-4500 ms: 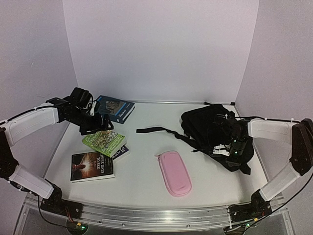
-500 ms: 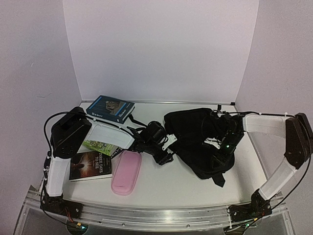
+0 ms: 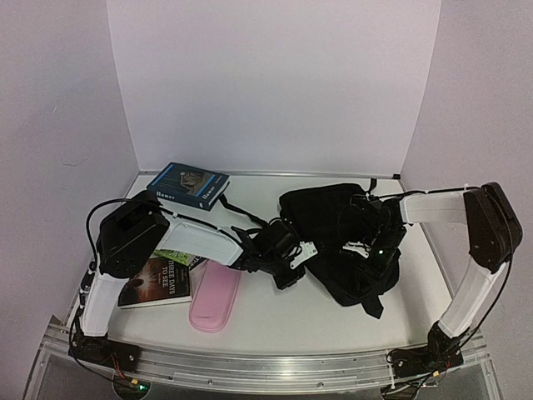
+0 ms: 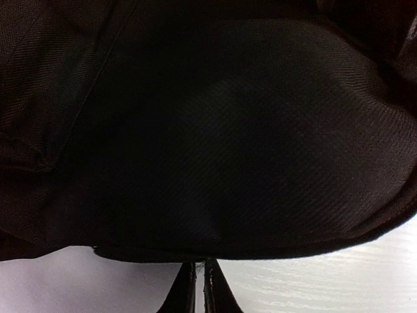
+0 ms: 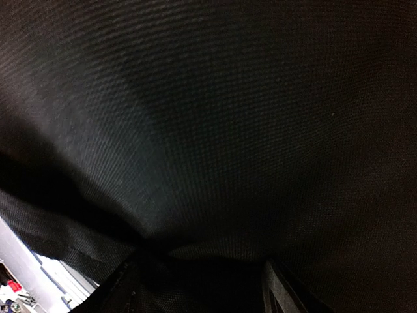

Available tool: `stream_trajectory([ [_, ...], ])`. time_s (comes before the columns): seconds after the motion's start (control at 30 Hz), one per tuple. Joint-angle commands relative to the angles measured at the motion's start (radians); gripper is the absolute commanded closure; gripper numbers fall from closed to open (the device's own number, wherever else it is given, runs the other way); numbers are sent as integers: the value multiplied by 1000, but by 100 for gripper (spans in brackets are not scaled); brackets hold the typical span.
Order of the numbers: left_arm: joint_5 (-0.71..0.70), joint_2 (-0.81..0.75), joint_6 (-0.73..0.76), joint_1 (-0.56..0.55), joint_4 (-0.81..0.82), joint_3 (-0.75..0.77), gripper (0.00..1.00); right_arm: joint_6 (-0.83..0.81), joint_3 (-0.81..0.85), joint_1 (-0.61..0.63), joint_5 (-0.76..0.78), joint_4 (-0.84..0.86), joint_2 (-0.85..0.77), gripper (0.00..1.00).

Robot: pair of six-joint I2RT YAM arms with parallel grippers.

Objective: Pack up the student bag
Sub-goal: Unzip the student bag at the center of the board.

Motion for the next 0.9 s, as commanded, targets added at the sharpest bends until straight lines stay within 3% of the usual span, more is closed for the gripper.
stream_trajectory([
  [0.0, -36, -58, -29, -41, 13, -30, 100, 21, 13, -3, 51, 8, 60, 38],
  [0.17, -36, -124, -137, -16, 106, -142, 96, 23, 9, -3, 45, 8, 49, 38],
  [0.33, -2, -167, -235, 20, 213, -230, 69, 23, 5, -4, 42, 7, 36, 38],
  [0.5, 89, -200, -310, 77, 319, -302, 53, 25, 4, -4, 41, 9, 35, 38],
  [0.87, 295, -88, -365, 134, 389, -189, 50, 28, 5, -4, 41, 10, 33, 38],
])
